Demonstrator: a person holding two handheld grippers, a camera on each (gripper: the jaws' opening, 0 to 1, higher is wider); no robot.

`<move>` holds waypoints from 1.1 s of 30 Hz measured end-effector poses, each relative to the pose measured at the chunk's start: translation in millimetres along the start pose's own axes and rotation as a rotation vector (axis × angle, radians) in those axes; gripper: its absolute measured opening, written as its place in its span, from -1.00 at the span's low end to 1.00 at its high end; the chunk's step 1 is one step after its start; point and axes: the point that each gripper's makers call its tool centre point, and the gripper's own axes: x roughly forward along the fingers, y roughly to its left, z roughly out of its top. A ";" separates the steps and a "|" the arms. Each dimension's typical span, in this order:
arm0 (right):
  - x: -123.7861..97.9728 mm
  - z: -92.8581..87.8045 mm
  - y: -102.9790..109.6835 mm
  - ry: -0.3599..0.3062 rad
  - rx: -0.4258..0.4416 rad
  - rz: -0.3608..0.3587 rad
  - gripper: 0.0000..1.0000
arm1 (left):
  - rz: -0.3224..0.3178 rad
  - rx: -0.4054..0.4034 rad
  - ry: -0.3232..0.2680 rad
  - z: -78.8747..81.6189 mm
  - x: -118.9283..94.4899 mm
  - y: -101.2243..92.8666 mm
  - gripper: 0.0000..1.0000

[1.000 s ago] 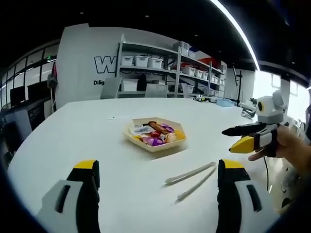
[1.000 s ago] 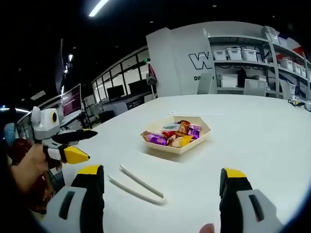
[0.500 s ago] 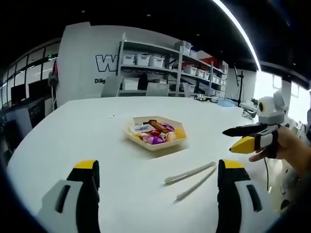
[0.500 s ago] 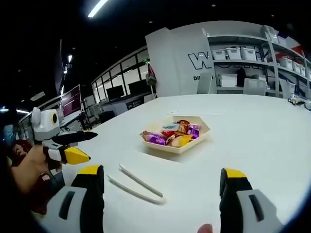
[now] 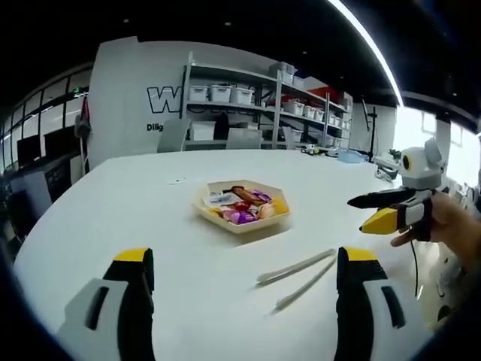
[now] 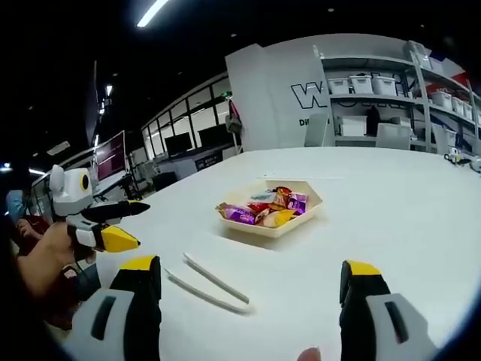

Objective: Place the target food into the container with the food tongs after gripping and lifting it, then release it inside without dropping or visibly crushing the food.

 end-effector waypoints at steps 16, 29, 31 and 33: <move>0.6 0.3 2.8 0.008 -0.008 0.006 0.99 | 0.018 0.002 0.000 2.8 -1.4 1.3 0.99; 1.7 0.0 4.2 0.008 -0.007 0.008 0.99 | 0.008 -0.003 0.016 -1.7 0.3 -1.1 0.99; 1.9 -0.8 4.6 0.007 -0.005 0.009 0.99 | 0.007 -0.002 0.019 -2.7 -0.1 -1.3 0.99; 2.3 -1.7 4.6 0.008 -0.003 0.010 0.99 | 0.006 -0.003 0.019 -2.8 0.1 -1.1 0.99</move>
